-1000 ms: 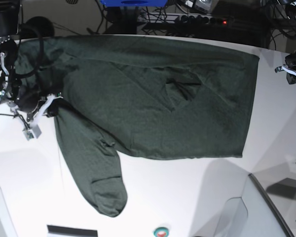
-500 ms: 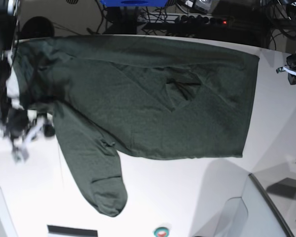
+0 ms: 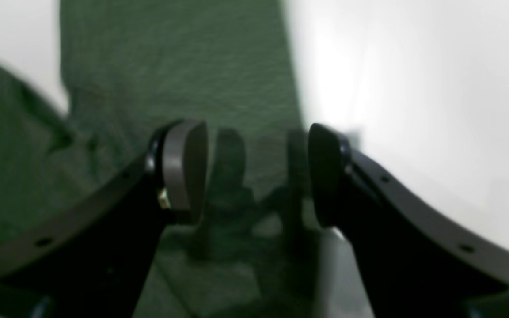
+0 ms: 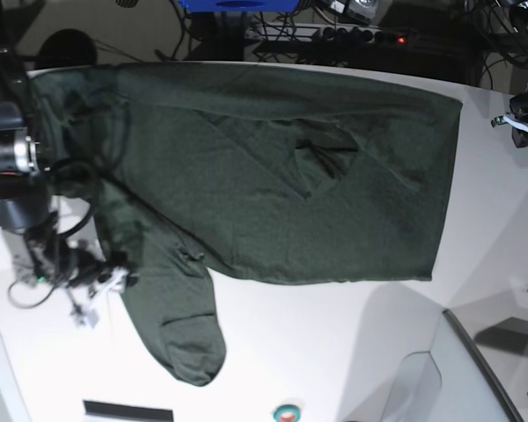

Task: Layout the t-shirt on the table in an organized manner, then fold the t-shirt properly
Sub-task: 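Drag the grasped sleeve fabric toward the hem with the right gripper, then pull the sleeve fabric inward onto the shirt body with the right gripper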

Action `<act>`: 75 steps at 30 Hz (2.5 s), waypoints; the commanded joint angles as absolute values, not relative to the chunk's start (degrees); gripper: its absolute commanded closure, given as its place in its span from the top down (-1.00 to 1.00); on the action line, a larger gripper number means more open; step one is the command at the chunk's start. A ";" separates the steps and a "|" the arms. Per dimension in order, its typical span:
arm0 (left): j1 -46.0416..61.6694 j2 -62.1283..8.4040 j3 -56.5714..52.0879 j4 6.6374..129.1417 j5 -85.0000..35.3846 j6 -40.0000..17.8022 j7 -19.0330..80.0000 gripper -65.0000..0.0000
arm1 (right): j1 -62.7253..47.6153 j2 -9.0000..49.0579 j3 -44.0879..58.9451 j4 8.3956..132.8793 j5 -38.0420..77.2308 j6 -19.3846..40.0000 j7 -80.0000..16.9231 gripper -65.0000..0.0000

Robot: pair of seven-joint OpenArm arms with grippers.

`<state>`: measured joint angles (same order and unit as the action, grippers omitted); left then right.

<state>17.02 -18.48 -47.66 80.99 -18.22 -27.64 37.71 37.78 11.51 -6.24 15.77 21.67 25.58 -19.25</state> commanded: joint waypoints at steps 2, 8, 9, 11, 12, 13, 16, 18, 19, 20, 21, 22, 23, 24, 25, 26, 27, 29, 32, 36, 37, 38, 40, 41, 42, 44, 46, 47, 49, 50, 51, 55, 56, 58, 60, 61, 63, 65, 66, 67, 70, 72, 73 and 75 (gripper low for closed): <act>17.01 -19.91 -48.13 82.07 -18.59 -27.65 36.53 -1.00 | 39.60 13.14 -6.20 15.69 21.67 25.01 -17.01 0.05; 17.01 -19.91 -48.13 82.07 -18.59 -27.65 36.53 -1.00 | 38.11 13.23 -6.11 16.40 21.76 18.95 -16.92 0.05; 17.01 -19.91 -48.13 82.07 -18.59 -27.65 36.53 -1.00 | 37.93 13.23 -6.11 17.36 21.76 18.95 -17.10 0.05; 17.01 -19.91 -48.13 81.80 -18.59 -27.65 36.53 -1.00 | 37.14 13.23 -6.11 20.35 21.93 18.95 -18.33 0.05; 17.01 -19.91 -48.13 81.80 -18.59 -27.65 36.53 -1.00 | 36.53 13.32 -6.11 22.29 21.93 18.95 -19.82 0.05; 17.01 -19.91 -48.13 81.71 -18.59 -27.65 36.53 -1.00 | 36.09 13.32 -6.11 24.57 21.93 18.77 -21.05 0.05; 17.01 -19.91 -48.13 81.89 -18.59 -27.65 36.53 -1.00 | 35.82 13.67 -6.02 26.86 21.76 18.42 -21.76 0.05; 17.01 -19.91 -48.13 82.07 -18.59 -27.65 36.53 -1.00 | 35.82 14.37 -6.02 26.86 21.76 17.63 -21.58 0.05; 17.01 -19.91 -48.13 81.98 -18.59 -27.65 36.53 -1.00 | 35.82 14.46 -6.02 26.86 21.76 16.84 -21.58 0.05; 17.01 -19.91 -48.13 81.80 -18.59 -27.65 36.53 -1.00 | 35.82 14.55 -6.02 26.86 21.76 16.40 -21.58 0.05; 17.01 -19.91 -48.13 81.80 -18.59 -27.65 36.53 -1.00 | 35.74 14.55 -6.11 26.86 21.67 16.31 -21.58 0.05; 17.01 -19.91 -48.13 81.80 -18.59 -27.65 36.53 -1.00 | 35.47 14.55 -6.11 26.59 21.67 16.31 -21.58 0.05; 17.01 -19.91 -48.13 81.80 -18.59 -27.65 36.53 -1.00 | 35.47 14.55 -6.11 25.98 21.67 16.31 -21.49 0.05; 17.01 -19.91 -48.13 81.80 -18.59 -27.65 36.53 -1.00 | 35.47 14.55 -6.20 25.27 21.67 16.31 -21.05 0.05; 17.01 -19.91 -48.13 81.80 -18.59 -27.65 36.53 -1.00 | 35.47 14.55 -6.46 24.57 21.67 16.31 -20.26 0.05; 17.01 -19.91 -48.13 81.80 -18.59 -27.65 36.53 -1.00 | 35.47 14.55 -6.46 23.60 21.67 16.31 -19.30 0.05; 17.01 -19.91 -48.13 81.80 -18.59 -27.65 36.53 -1.00 | 35.47 14.46 -6.46 22.99 21.67 16.31 -18.86 0.05; 17.01 -19.91 -48.13 81.71 -18.59 -27.65 36.53 -1.00 | 35.47 14.11 -6.46 22.11 21.67 16.31 -18.68 0.05; 17.01 -19.91 -48.13 81.71 -18.59 -27.65 36.53 -1.00 | 35.47 13.67 -6.46 21.76 21.67 16.31 -18.68 0.05; 17.01 -19.91 -48.13 81.71 -18.51 -27.65 36.53 -1.00 | 35.47 12.53 -6.55 21.76 21.67 16.31 -18.68 0.02; 17.01 -19.91 -48.13 81.71 -18.51 -27.65 36.53 -1.00 | 35.47 12.44 -6.55 21.76 21.67 16.31 -18.68 -0.03; 17.01 -19.91 -48.13 81.71 -18.51 -27.65 36.53 -1.00 | 35.47 12.44 -6.55 21.76 21.67 16.31 -18.68 -0.14; 17.01 -19.91 -48.13 81.71 -18.51 -27.65 36.53 -1.00 | 35.47 12.44 -6.55 21.76 21.67 16.31 -18.68 -0.50; 17.01 -19.91 -48.13 81.71 -18.51 -27.65 36.53 -1.00 | 35.47 12.44 -6.55 21.85 21.67 16.31 -18.68 -0.73; 17.01 -19.91 -48.13 81.71 -18.51 -27.65 36.53 -1.00 | 35.47 12.44 -6.55 22.02 21.67 16.31 -18.68 -0.92; 17.27 -19.91 -48.13 81.71 -18.51 -27.65 36.53 -1.00 | 35.47 12.53 -6.37 22.20 21.67 16.31 -18.68 -1.00; 17.80 -20.00 -48.13 81.80 -18.51 -27.65 36.53 -1.00 | 35.56 12.70 -6.20 22.29 21.76 16.48 -18.68 -0.99; 17.80 -20.00 -48.13 81.80 -18.51 -27.65 36.53 -1.00 | 35.56 12.79 -6.11 22.73 21.76 16.57 -18.86 -1.00; 17.89 -20.00 -48.13 81.80 -18.51 -27.65 36.53 -1.00 | 35.12 12.79 -6.20 25.98 21.76 16.57 -19.65 -1.00; 17.89 -20.00 -48.13 81.80 -18.51 -27.65 36.53 -1.00 | 33.89 12.79 -6.11 28.26 21.85 16.57 -21.14 -1.00; 17.89 -20.00 -48.13 81.80 -18.51 -27.65 36.53 -1.00 | 32.92 12.88 -6.11 30.90 21.93 16.57 -22.37 -1.00; 17.89 -20.00 -48.13 81.98 -18.51 -27.65 36.53 -1.00 | 27.21 12.88 -6.02 46.64 22.02 16.57 -27.65 -1.00; 17.89 -20.00 -48.13 81.98 -18.51 -27.65 36.53 -1.00 | 25.98 12.88 -6.02 50.24 22.02 16.48 -29.23 -1.00; 17.89 -20.00 -48.13 81.89 -18.51 -27.65 36.53 -1.00 | 23.43 12.88 -5.93 56.48 22.02 16.40 -32.66 -1.00; 17.89 -20.00 -48.13 81.89 -18.51 -27.65 36.53 -1.00 | 20.97 12.79 -5.93 62.64 22.02 16.40 -35.12 -1.00; 17.89 -20.00 -48.13 81.80 -18.51 -27.65 36.53 -1.00 | 19.56 12.62 -5.93 65.54 22.02 16.40 -36.26 -1.00; 17.89 -20.00 -48.13 81.80 -18.51 -27.65 36.53 -1.00 | 17.19 12.44 -5.93 71.52 22.02 16.40 -38.55 -1.00; 17.89 -20.00 -48.13 81.89 -18.51 -27.65 36.53 -1.00 | 14.20 12.35 -5.85 77.41 22.02 16.40 -40.75 -1.00; 17.80 -20.00 -48.13 81.89 -18.51 -27.65 36.53 -1.00 | 12.70 12.26 -5.85 80.40 22.11 16.40 -41.71 -1.00; 17.80 -20.00 -48.13 81.89 -18.51 -27.65 36.53 -1.00 | 11.38 11.82 -5.85 82.77 22.11 16.40 -42.51 -1.00; 17.71 -20.00 -48.13 81.80 -18.51 -27.65 36.53 -1.00 | 7.25 10.42 -5.85 90.24 22.11 16.40 -45.05 -1.00; 17.63 -20.00 -48.04 81.80 -18.51 -27.65 36.53 -1.00 | 4.53 10.07 -6.29 94.11 22.11 16.40 -45.93 -1.00; 17.54 -20.00 -47.96 81.80 -18.51 -27.65 36.53 -1.00 | 3.30 9.36 -6.46 95.69 22.11 16.40 -46.02 -1.00; 17.54 -20.00 -47.87 81.80 -18.51 -27.65 36.53 -1.00 | 1.01 8.04 -6.46 97.89 22.11 16.40 -46.11 -1.00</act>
<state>17.61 -18.59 -47.55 80.99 -18.22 -27.64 37.47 -0.01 7.88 -6.63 96.75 21.47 16.32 -47.22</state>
